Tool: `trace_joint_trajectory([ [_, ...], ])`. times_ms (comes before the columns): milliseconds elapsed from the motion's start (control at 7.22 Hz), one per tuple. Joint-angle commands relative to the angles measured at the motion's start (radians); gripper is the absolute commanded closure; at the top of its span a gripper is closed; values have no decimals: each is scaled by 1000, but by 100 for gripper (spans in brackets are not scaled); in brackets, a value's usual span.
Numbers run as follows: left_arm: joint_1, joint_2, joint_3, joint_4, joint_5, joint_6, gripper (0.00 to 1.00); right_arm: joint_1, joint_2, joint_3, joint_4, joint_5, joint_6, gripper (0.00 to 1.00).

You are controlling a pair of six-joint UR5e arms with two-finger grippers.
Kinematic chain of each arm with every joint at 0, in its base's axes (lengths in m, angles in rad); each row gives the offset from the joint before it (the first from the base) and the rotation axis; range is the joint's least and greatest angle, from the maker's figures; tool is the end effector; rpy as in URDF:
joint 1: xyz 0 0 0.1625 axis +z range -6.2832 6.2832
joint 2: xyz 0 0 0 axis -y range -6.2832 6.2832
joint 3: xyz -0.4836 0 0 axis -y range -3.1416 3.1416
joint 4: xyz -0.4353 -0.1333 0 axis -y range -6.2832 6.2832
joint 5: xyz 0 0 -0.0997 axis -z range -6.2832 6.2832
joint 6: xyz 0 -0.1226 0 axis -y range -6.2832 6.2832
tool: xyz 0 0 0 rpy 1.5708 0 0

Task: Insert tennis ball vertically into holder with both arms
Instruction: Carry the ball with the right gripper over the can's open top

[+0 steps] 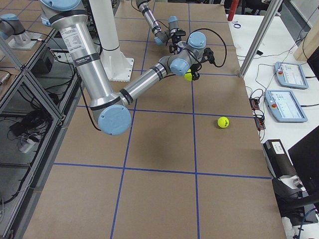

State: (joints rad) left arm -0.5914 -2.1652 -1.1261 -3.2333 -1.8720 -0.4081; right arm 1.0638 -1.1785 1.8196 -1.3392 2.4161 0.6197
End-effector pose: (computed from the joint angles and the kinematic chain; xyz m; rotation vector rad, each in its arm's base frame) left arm 0.6027 -0.5215 0.3734 1.2752 1.3452 0.6744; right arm -0.2842 -0.5973 0.3249 0.2697 -1.1016 -0.2680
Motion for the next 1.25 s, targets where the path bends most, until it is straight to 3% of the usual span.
trace_joint_trajectory([
  [0, 1, -16, 12, 1, 1, 0, 1, -1, 0, 6, 0, 0, 0, 100],
  [1108, 10, -30, 31, 1, 27, 0, 1, -48, 77, 29, 0, 9, 60, 100],
])
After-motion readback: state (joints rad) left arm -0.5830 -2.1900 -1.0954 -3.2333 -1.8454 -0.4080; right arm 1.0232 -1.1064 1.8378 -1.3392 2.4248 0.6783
